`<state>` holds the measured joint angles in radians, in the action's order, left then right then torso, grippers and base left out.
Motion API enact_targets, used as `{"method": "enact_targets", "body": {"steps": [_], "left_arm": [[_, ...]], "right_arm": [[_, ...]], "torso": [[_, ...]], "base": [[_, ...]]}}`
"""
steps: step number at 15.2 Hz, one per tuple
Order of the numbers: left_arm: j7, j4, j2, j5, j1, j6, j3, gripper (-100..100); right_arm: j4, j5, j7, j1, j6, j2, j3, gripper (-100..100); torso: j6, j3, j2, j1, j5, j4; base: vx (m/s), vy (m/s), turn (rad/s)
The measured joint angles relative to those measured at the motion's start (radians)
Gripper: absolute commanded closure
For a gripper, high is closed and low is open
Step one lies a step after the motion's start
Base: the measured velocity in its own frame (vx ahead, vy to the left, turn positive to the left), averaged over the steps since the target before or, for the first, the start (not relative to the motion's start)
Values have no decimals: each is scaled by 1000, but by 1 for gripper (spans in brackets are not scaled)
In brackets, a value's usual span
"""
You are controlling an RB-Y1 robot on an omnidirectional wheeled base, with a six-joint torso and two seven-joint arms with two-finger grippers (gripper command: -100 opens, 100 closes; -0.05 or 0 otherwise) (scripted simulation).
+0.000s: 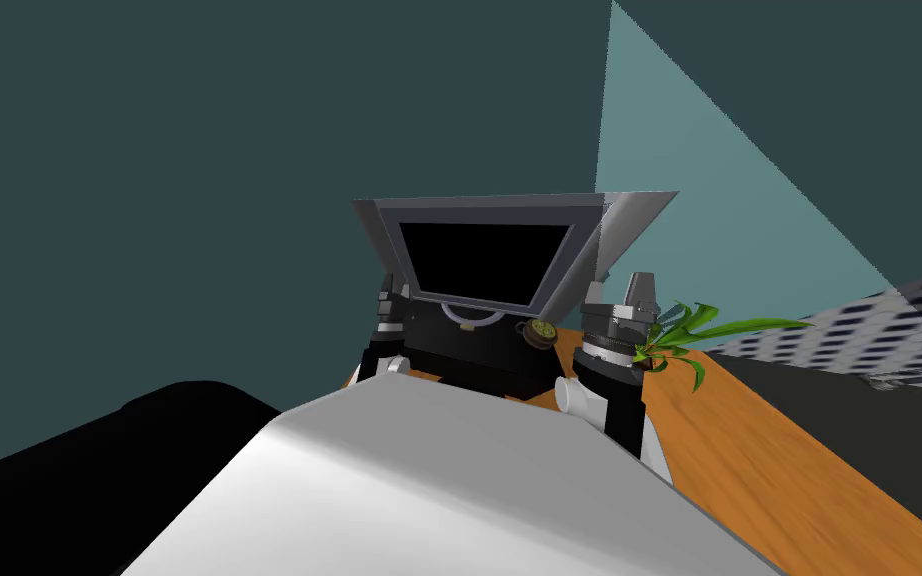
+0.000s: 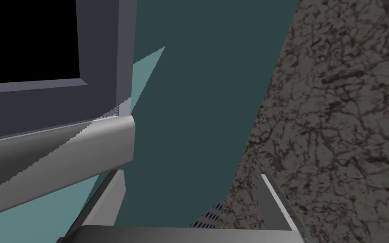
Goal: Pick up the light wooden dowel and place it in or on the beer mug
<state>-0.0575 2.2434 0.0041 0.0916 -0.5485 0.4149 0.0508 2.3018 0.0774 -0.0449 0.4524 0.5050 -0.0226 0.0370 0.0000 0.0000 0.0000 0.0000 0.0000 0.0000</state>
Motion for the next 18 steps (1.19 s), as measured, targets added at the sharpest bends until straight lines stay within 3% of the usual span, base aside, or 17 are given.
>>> {"method": "enact_targets", "body": {"steps": [6, 11, 18], "left_arm": [[51, -48, 90, -1, -14, -16, -4, -100], [140, -144, 166, 0, -41, -34, -22, -100], [256, -257, 226, -5, -75, -79, -44, -100]], "right_arm": [[0, 0, 0, 0, 0, 0, 0, 0], [0, 0, 0, -1, 0, 0, 0, 0], [0, 0, 0, 0, 0, 0, 0, 0]], "torso": [[1, 2, 4, -1, 0, 1], [1, 3, 6, -3, -1, 1], [1, 2, 3, -1, 0, 1]], "base": [[-46, -23, -230], [-65, -46, -346], [-33, -36, -303]]}}
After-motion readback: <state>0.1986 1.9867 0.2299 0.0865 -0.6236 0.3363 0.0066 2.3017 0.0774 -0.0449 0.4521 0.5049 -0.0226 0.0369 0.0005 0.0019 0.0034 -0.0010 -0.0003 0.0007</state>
